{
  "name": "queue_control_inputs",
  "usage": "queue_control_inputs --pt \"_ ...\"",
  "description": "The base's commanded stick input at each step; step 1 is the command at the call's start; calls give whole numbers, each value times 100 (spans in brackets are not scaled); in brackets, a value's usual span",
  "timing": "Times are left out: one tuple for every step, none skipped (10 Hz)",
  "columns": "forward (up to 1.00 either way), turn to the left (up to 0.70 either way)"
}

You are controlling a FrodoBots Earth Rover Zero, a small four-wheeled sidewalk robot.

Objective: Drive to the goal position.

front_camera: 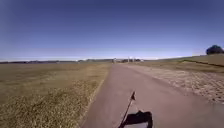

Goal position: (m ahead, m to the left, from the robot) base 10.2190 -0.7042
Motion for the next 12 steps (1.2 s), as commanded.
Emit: queue_control_inputs --pt "100 0" --pt "100 0" --pt "100 0" --pt "100 0" --pt "100 0" --pt "100 0" --pt "100 0" --pt "100 0" --pt "100 0" --pt "100 -6" --pt "100 -25" --pt "100 -40"
